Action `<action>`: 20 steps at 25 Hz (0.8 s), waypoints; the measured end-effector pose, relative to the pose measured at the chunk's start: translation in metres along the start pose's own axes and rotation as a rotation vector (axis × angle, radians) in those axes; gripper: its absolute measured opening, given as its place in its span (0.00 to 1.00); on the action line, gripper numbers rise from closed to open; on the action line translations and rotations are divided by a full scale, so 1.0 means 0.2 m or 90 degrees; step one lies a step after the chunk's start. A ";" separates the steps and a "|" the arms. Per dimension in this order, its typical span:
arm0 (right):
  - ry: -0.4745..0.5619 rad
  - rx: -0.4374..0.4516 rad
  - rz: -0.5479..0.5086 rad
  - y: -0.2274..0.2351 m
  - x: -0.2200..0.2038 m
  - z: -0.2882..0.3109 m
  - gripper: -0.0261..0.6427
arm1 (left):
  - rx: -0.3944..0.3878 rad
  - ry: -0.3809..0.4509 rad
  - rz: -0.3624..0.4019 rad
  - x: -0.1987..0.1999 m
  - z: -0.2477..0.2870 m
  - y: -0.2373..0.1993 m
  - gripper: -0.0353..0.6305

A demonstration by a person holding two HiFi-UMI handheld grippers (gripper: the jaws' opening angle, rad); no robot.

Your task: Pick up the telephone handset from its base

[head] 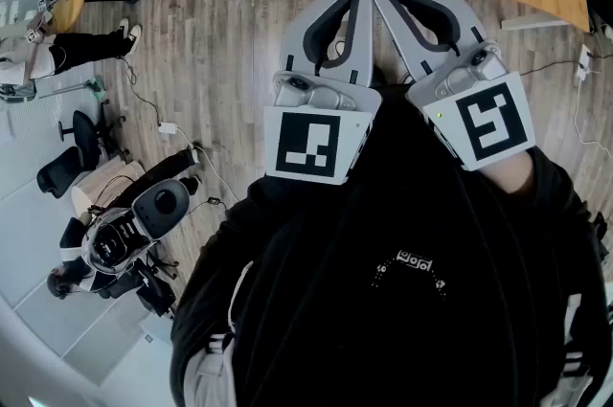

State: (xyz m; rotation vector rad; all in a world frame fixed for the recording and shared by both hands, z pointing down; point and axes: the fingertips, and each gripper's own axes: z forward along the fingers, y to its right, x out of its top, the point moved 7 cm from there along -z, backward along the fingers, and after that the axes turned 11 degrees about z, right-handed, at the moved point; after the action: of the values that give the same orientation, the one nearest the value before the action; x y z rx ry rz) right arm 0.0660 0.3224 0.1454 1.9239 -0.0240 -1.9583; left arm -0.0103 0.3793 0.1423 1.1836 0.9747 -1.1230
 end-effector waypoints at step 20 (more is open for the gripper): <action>0.025 -0.044 0.052 0.09 -0.11 -0.27 0.07 | -0.029 -0.002 -0.001 -0.05 0.02 0.28 0.06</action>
State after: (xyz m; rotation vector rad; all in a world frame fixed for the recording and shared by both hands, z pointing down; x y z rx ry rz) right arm 0.1226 0.3251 0.1683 1.8870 -0.0244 -1.8443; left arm 0.0418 0.3779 0.1640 1.1454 0.9938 -1.0977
